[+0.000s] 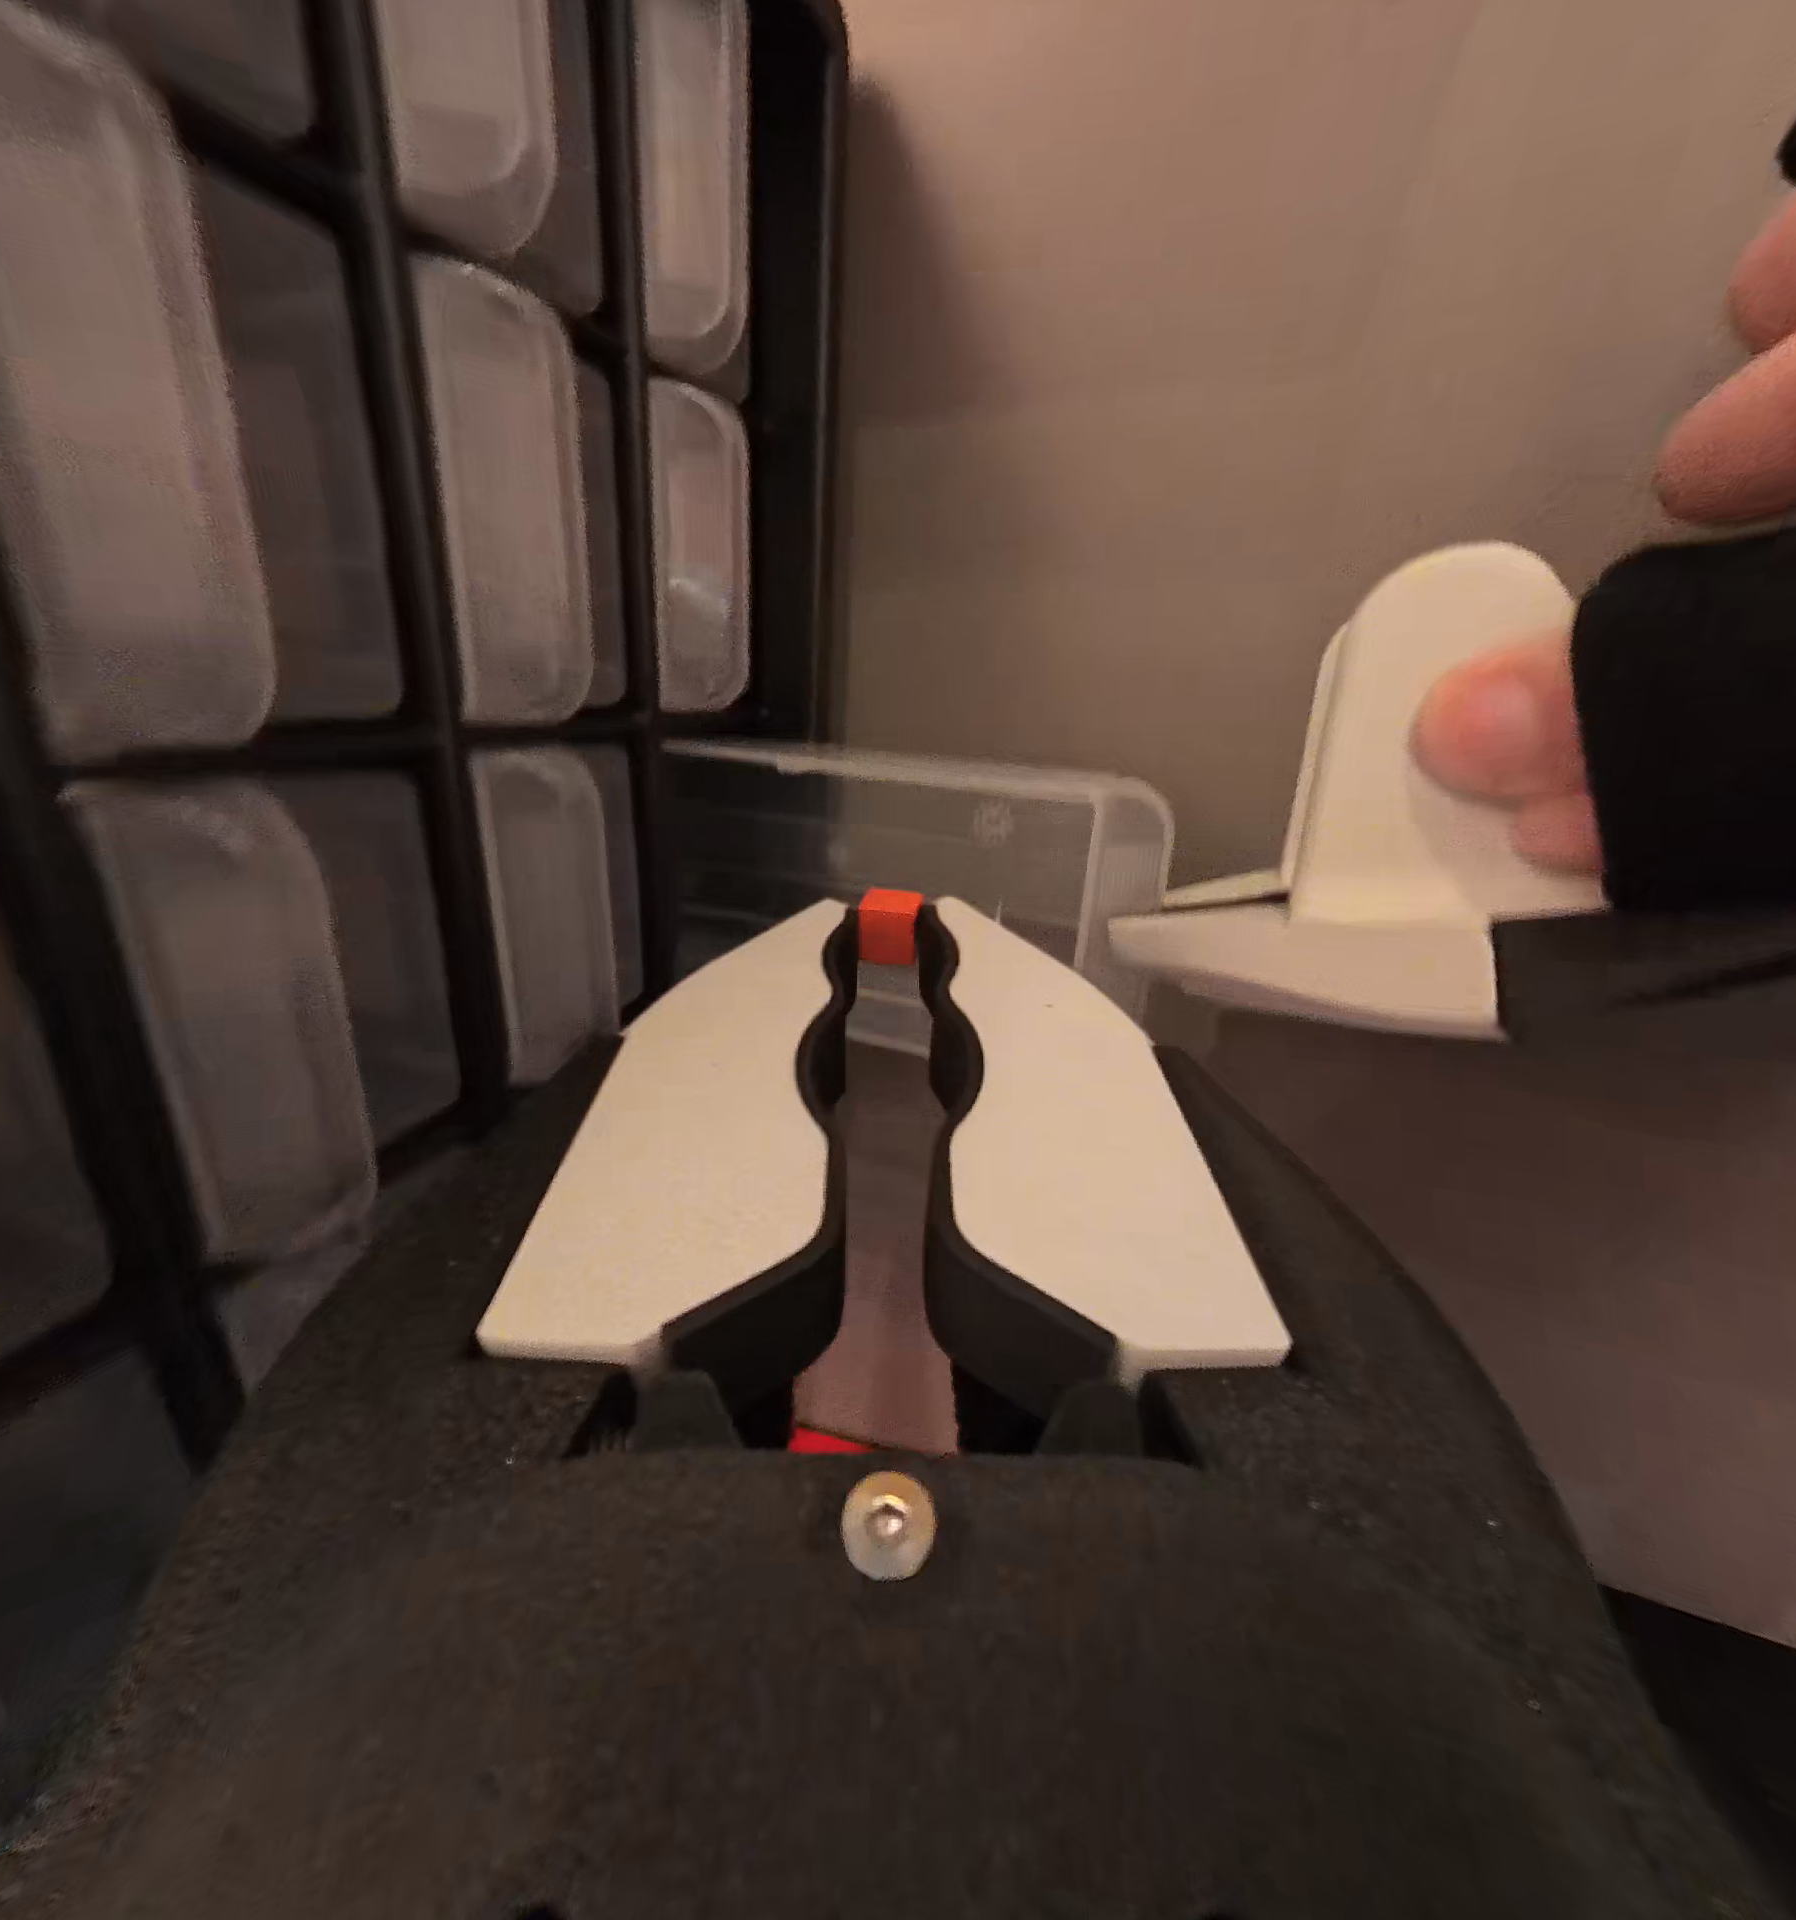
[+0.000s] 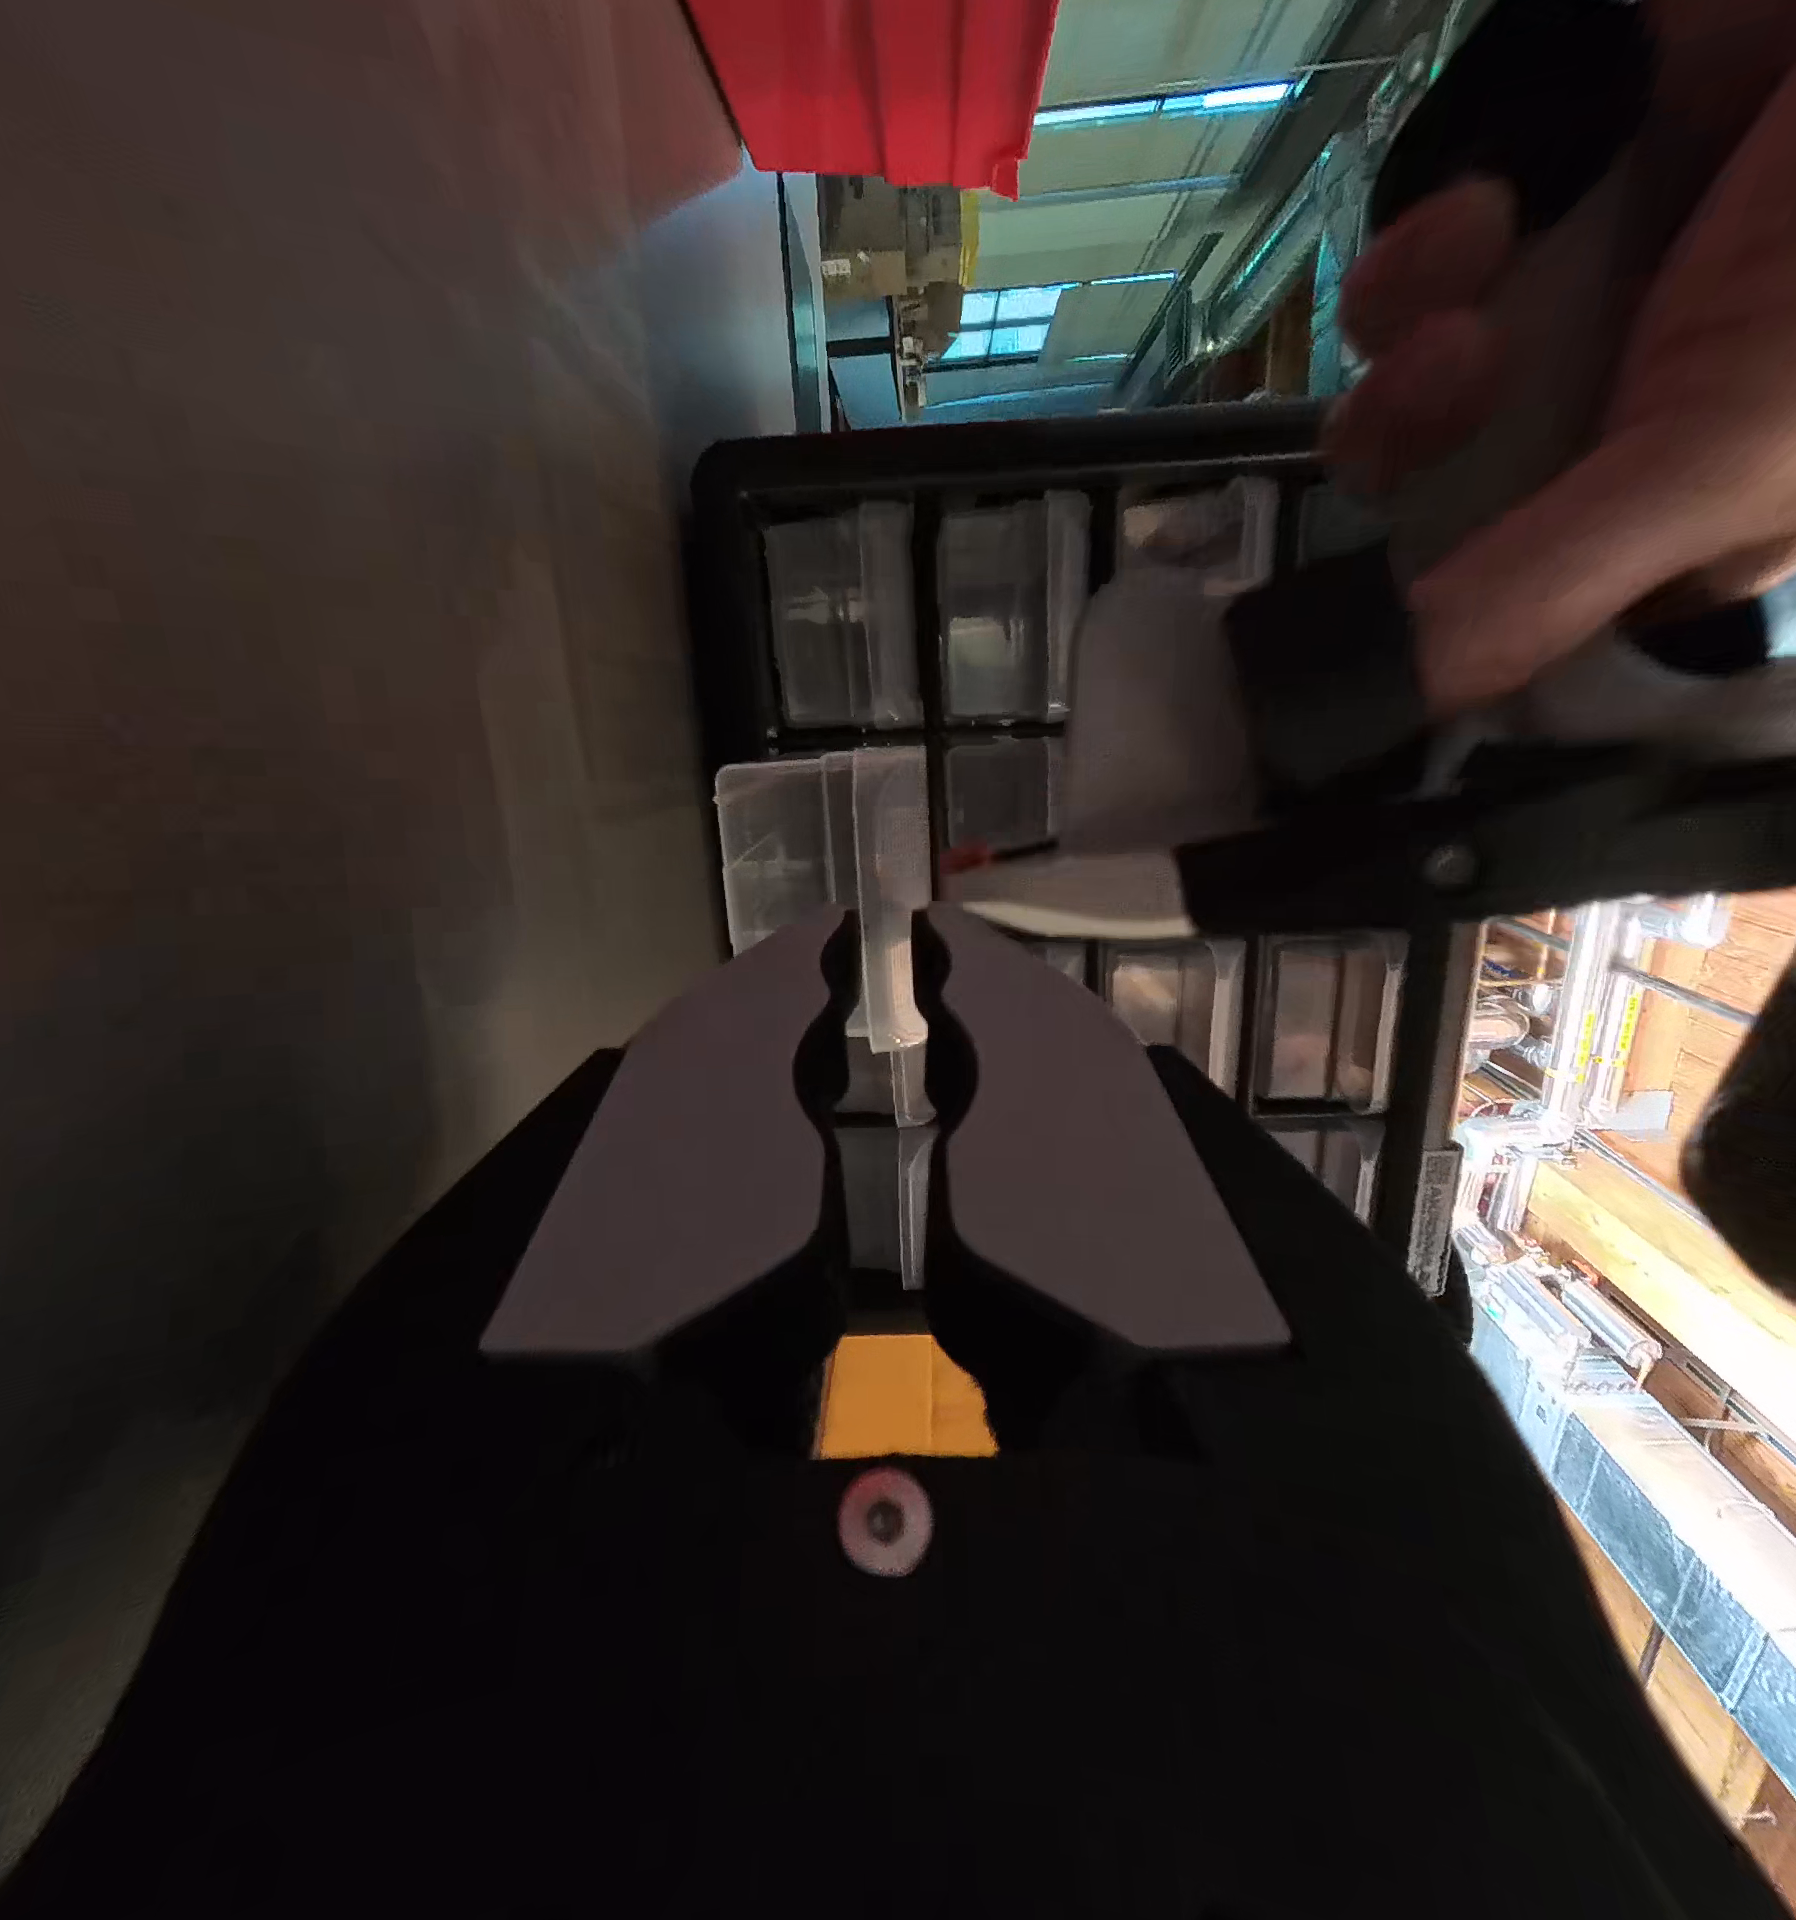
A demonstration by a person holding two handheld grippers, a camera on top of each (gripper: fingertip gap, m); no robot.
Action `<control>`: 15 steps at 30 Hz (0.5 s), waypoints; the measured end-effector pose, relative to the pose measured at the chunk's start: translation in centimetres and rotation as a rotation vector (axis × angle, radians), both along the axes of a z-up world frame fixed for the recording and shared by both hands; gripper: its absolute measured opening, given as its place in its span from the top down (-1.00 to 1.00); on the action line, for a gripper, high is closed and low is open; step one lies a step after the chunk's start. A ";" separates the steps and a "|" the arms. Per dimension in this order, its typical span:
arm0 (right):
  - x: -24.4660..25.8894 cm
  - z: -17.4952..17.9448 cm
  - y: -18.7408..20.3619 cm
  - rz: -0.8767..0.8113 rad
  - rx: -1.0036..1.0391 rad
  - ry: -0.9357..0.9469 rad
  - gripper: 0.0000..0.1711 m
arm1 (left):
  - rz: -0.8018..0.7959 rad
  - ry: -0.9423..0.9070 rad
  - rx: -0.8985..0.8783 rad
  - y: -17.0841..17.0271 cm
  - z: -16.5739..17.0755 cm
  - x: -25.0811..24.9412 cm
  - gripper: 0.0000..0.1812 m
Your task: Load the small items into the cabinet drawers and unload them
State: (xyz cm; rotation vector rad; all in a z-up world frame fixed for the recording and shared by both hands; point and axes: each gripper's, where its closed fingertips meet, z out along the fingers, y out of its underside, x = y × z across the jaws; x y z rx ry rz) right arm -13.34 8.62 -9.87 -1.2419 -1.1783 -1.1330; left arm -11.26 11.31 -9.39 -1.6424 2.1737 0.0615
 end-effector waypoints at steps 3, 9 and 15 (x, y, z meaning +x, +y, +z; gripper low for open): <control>-0.2 0.1 -0.1 0.009 0.001 0.003 0.88 | -0.014 0.068 0.021 0.6 -1.3 0.3 0.88; -0.6 0.1 0.0 0.019 -0.008 0.007 0.88 | -0.023 0.171 -0.011 0.6 -3.2 0.0 0.88; -1.1 -0.4 0.1 0.029 -0.020 -0.014 0.88 | -0.037 0.255 -0.031 0.6 -4.0 -0.2 0.88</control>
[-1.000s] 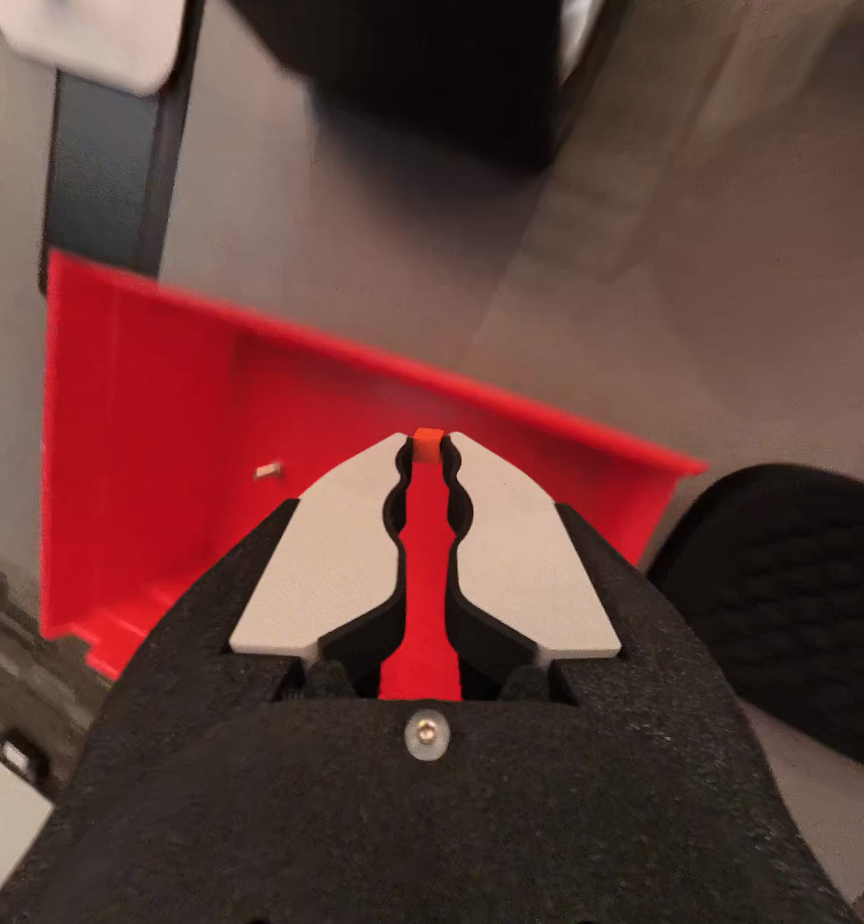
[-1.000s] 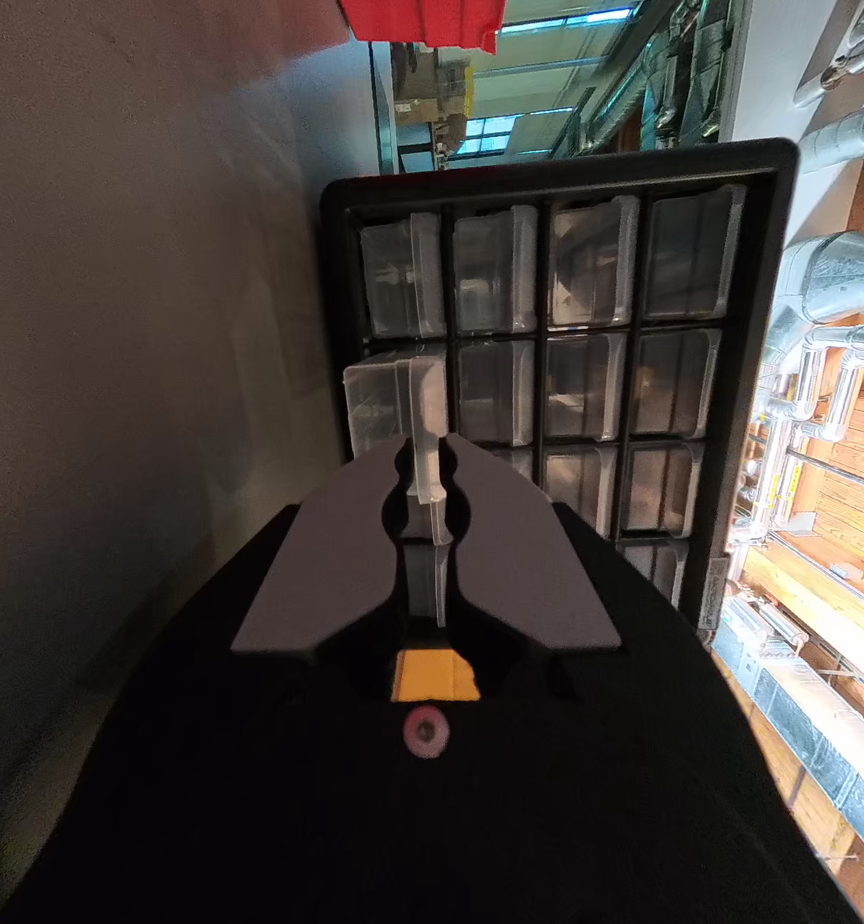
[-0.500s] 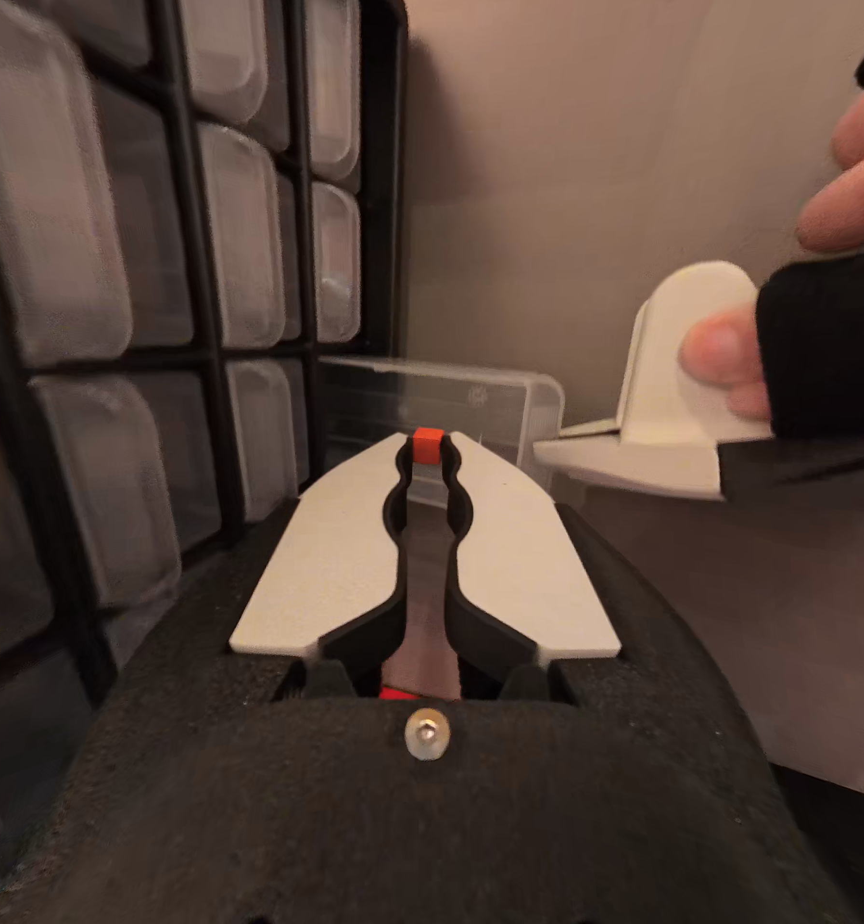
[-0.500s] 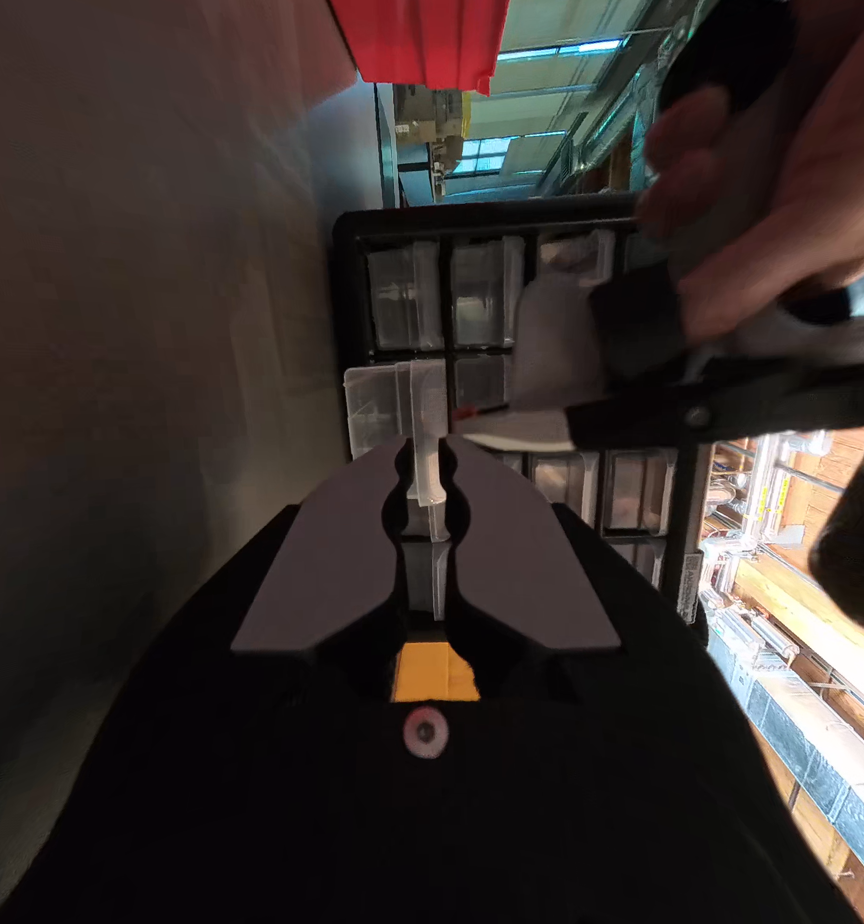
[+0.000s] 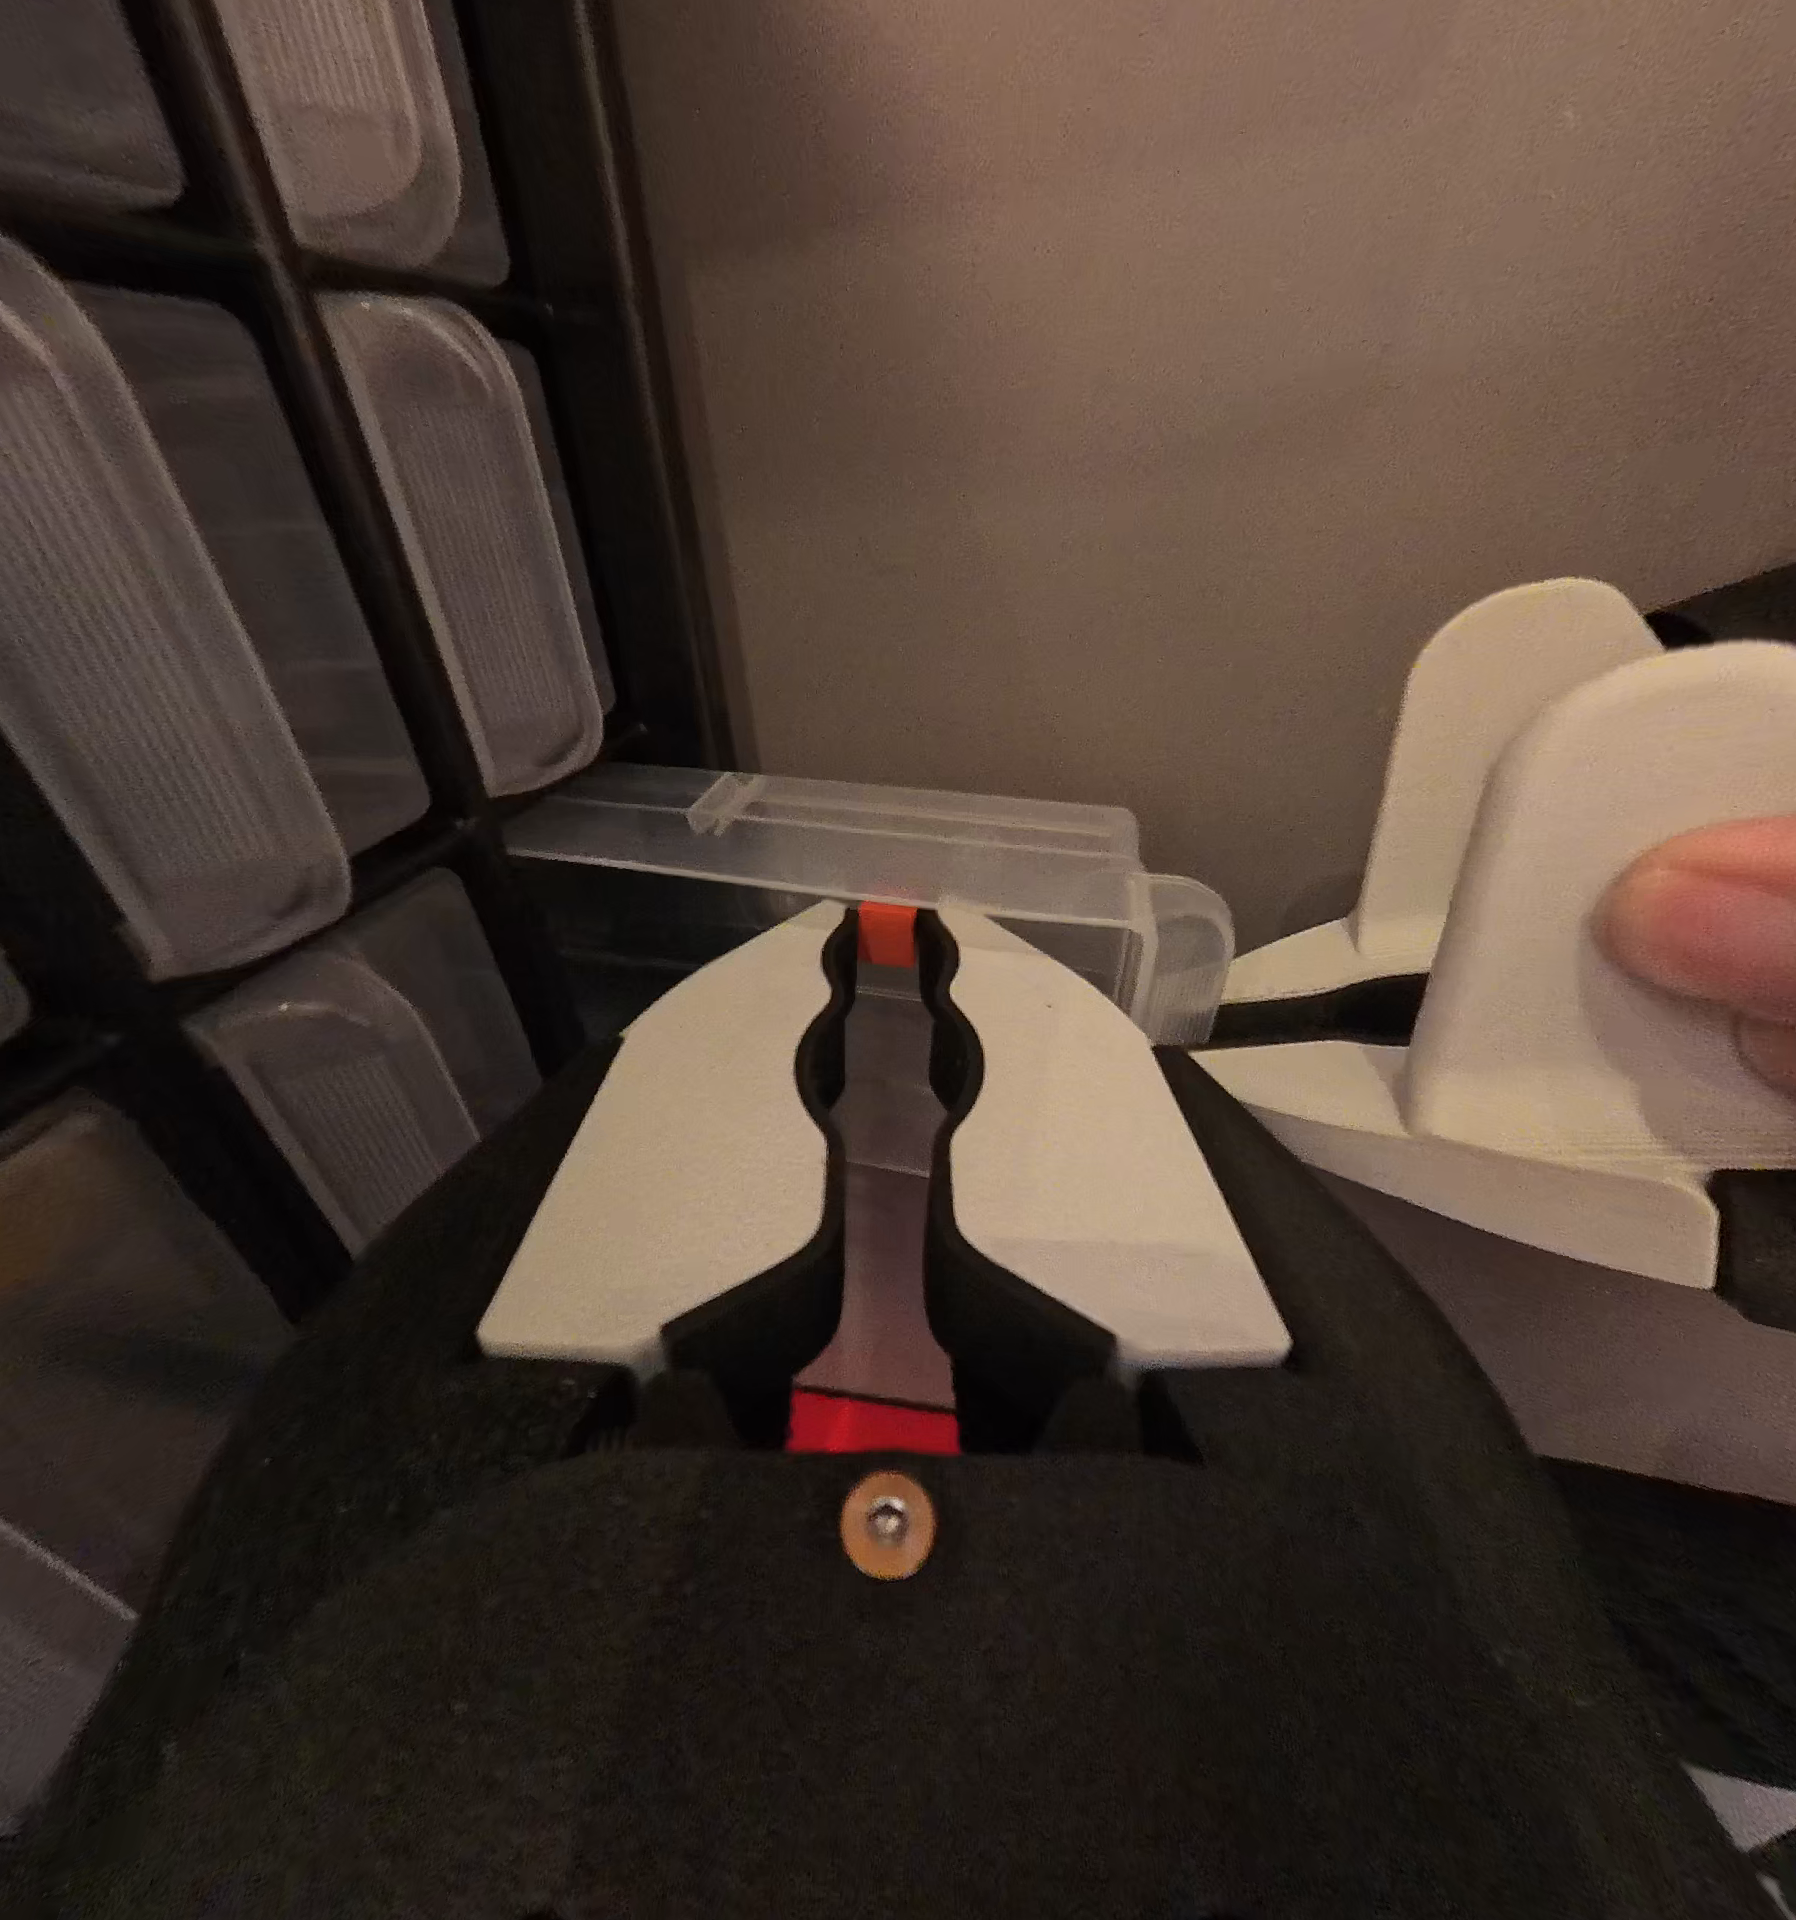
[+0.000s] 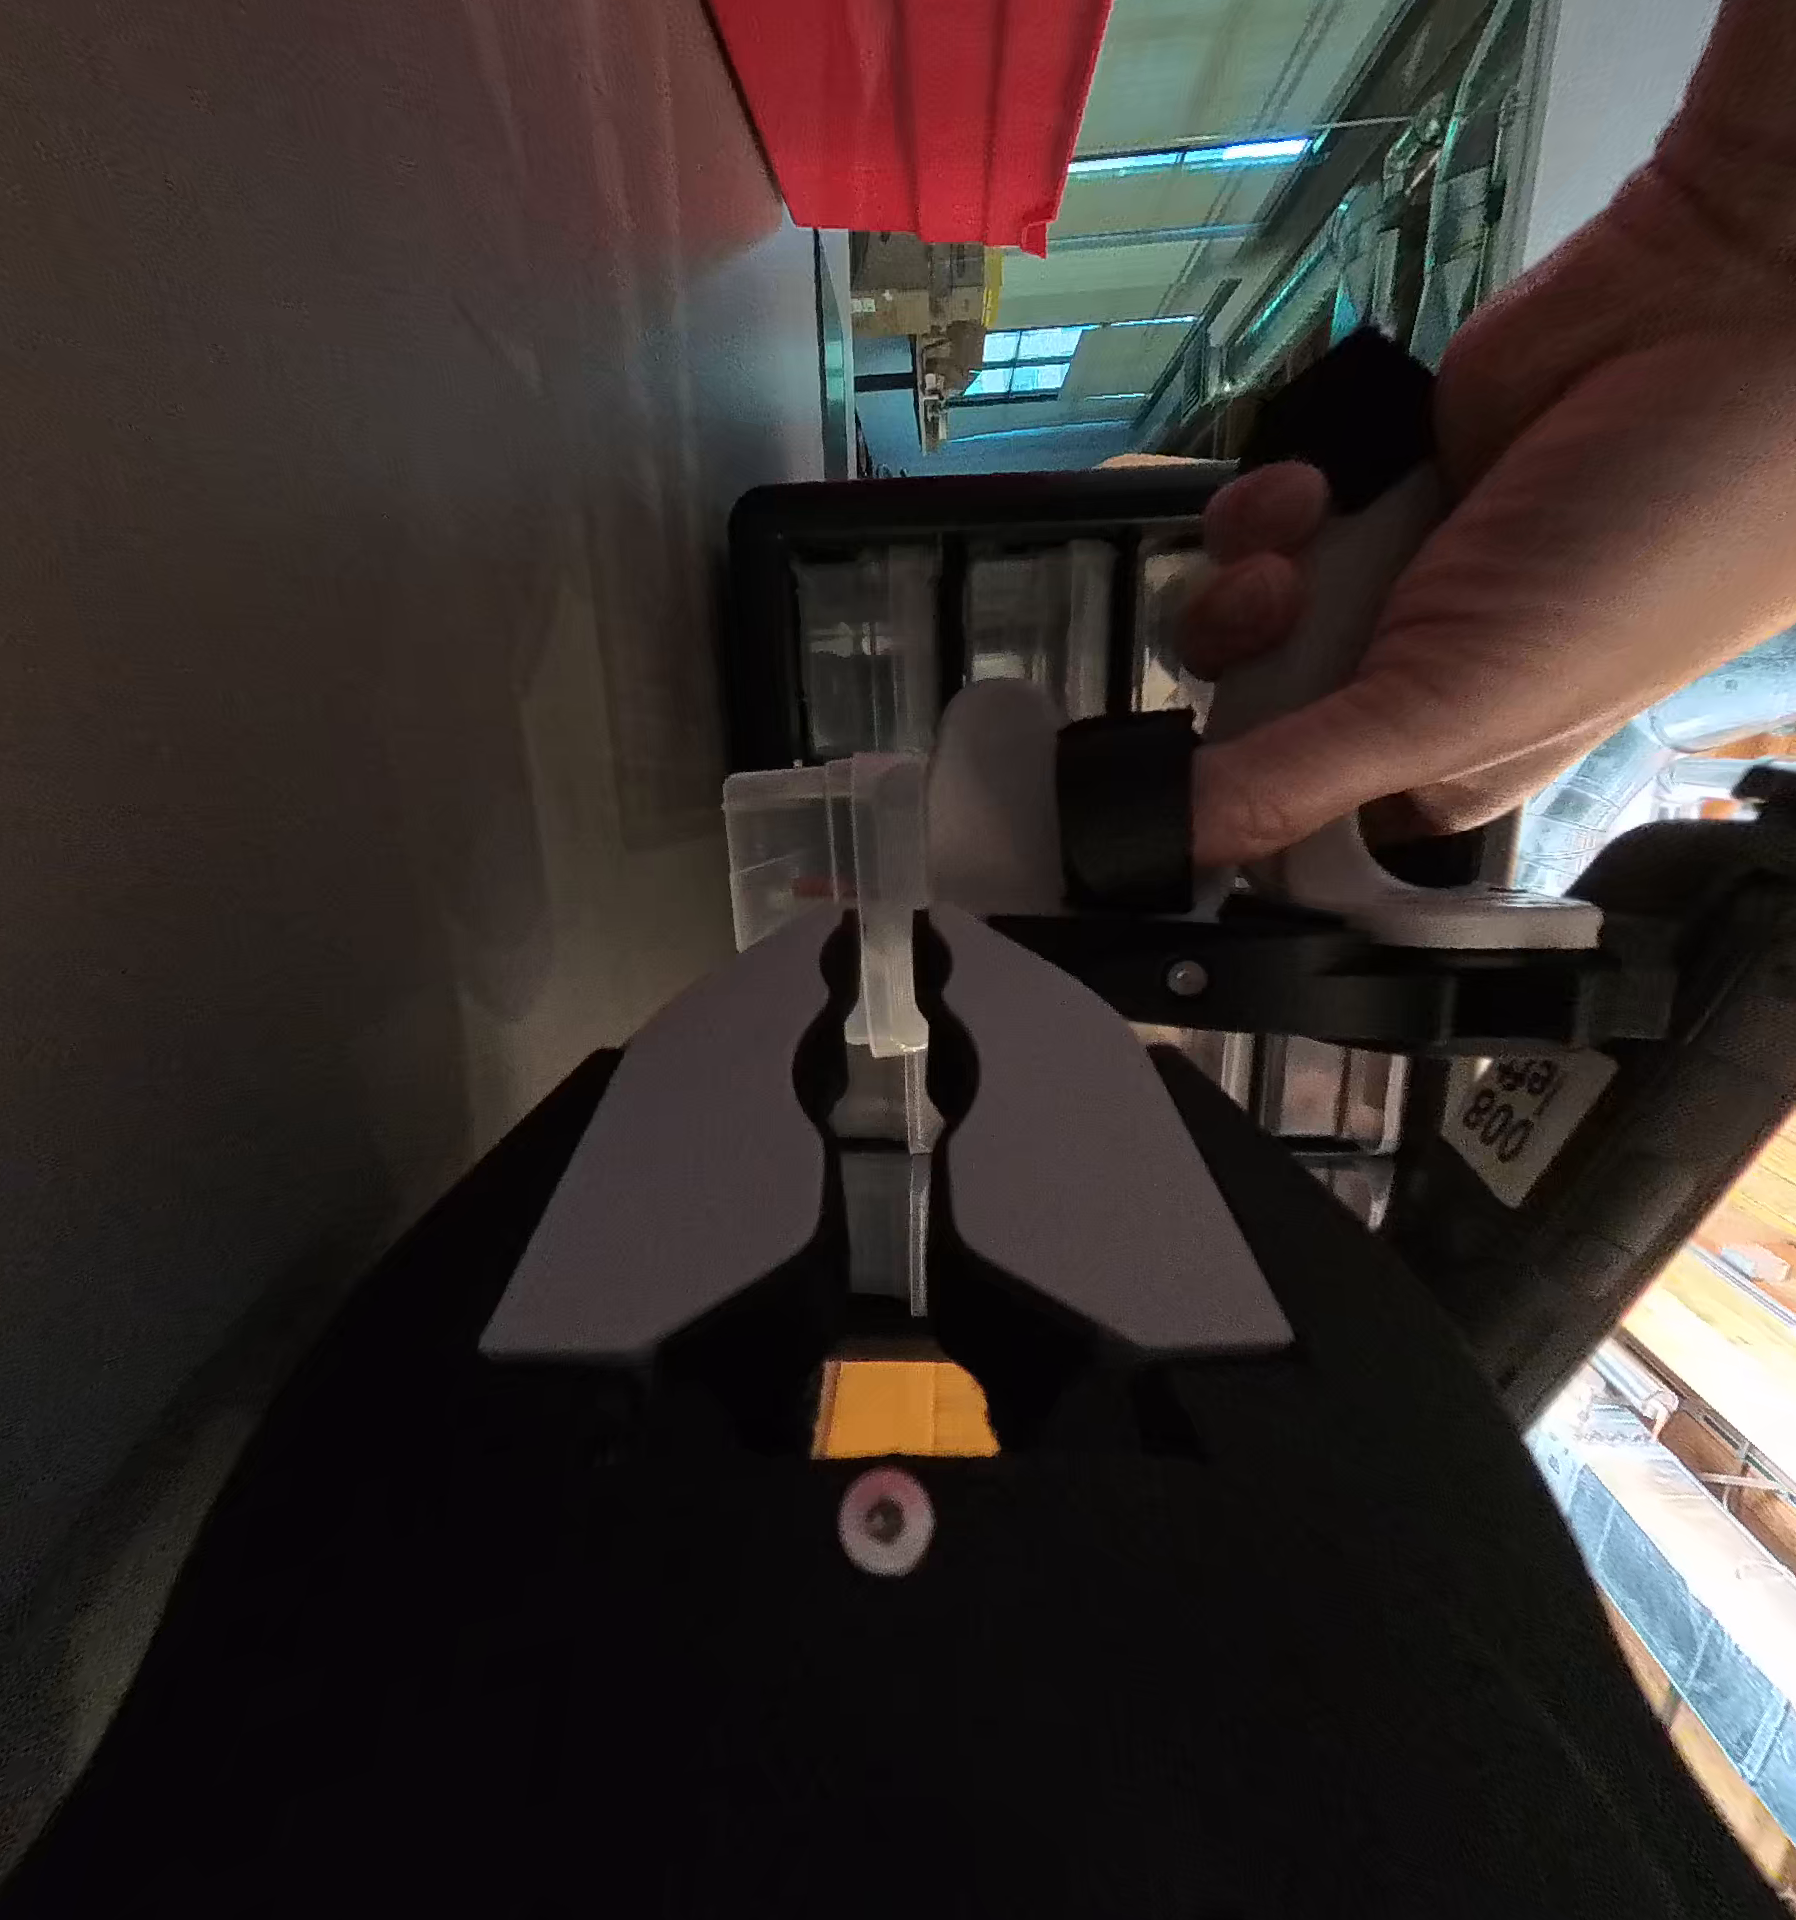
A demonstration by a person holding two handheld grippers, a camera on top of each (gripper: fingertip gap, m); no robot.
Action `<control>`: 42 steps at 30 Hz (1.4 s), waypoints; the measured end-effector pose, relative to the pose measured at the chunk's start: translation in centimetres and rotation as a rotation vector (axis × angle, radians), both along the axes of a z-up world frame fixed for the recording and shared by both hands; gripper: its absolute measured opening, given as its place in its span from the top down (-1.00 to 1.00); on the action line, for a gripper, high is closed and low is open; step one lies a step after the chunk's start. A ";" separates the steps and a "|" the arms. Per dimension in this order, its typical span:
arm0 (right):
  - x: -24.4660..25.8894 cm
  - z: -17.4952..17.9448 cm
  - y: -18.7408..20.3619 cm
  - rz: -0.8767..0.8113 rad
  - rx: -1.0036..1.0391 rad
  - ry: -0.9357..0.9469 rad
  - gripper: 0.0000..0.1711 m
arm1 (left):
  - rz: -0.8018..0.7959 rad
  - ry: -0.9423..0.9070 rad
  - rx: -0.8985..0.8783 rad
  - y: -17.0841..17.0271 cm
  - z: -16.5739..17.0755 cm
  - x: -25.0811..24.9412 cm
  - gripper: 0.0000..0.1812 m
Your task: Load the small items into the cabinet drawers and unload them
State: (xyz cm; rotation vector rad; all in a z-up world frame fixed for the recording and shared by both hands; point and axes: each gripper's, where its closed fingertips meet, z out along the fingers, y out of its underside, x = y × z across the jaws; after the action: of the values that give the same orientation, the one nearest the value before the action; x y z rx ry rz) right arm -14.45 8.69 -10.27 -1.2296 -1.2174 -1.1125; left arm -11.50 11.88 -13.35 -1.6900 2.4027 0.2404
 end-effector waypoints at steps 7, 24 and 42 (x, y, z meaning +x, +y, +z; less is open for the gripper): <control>0.1 0.0 0.1 -0.009 -0.004 0.004 0.88 | 0.054 0.005 -0.028 0.3 0.1 0.2 0.78; 2.1 0.1 4.4 -0.084 -0.018 0.035 0.87 | 0.354 -0.442 0.058 -1.7 10.0 -11.1 0.82; 3.9 -0.3 7.7 -0.131 -0.008 0.028 0.76 | 0.541 -0.594 -0.049 -4.7 7.9 -16.6 0.80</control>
State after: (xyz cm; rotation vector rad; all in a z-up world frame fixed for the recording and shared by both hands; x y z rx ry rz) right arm -10.53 16.38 -10.52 -1.3432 -1.1340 -1.1824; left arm -28.14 7.17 -5.44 -2.0407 1.5217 -0.2248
